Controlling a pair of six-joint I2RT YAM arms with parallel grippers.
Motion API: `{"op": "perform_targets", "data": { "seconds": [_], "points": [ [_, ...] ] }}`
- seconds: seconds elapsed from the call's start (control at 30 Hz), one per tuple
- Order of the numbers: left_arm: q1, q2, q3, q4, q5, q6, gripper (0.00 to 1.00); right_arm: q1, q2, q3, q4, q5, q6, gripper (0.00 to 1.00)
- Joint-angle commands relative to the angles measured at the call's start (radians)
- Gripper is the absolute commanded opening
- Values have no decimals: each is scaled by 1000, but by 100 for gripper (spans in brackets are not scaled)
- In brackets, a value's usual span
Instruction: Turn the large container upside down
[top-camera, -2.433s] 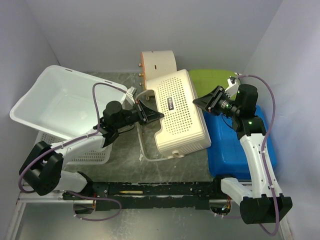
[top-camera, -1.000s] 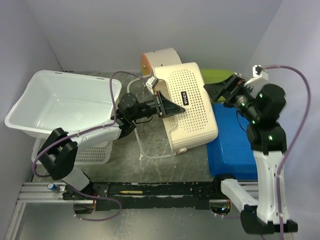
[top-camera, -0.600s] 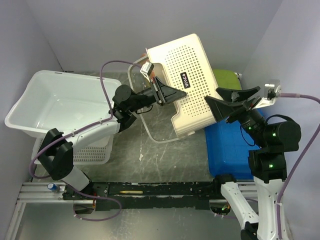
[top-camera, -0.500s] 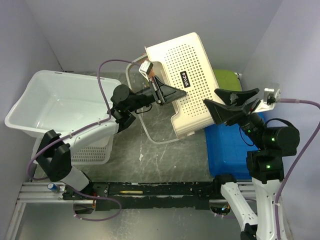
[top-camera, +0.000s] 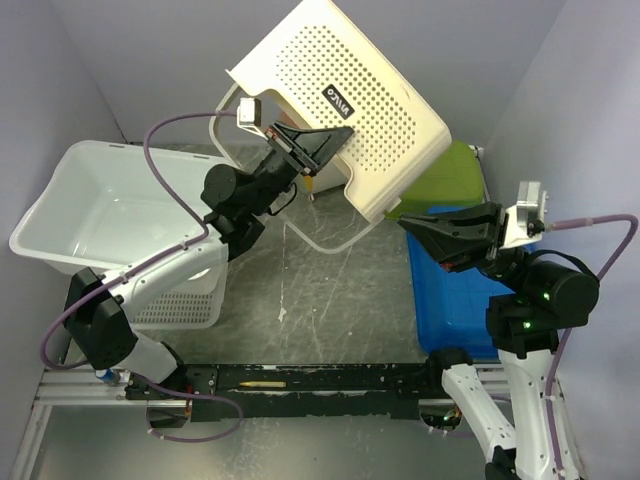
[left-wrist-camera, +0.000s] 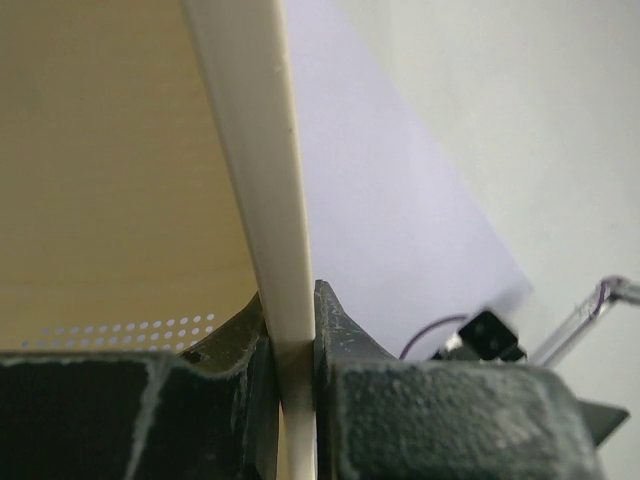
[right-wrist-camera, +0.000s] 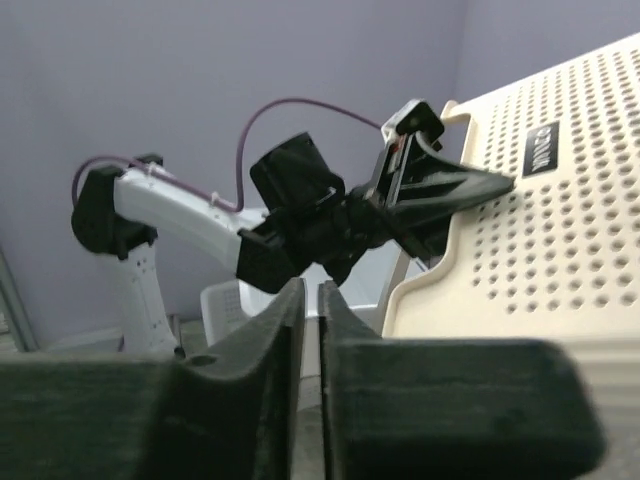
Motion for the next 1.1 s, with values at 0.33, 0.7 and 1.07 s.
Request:
{"op": "perform_targets", "data": {
  "seconds": [0.33, 0.7, 1.07],
  "points": [
    [-80, -25, 87, 233, -301, 63, 7, 49, -67, -428, 370, 110, 235, 0],
    [-109, -7, 123, 217, -318, 50, 7, 289, 1, -650, 122, 600, 14, 0],
    [-109, -117, -3, 186, -329, 46, 7, 295, 151, -705, 359, 709, 124, 0]
  ]
}}
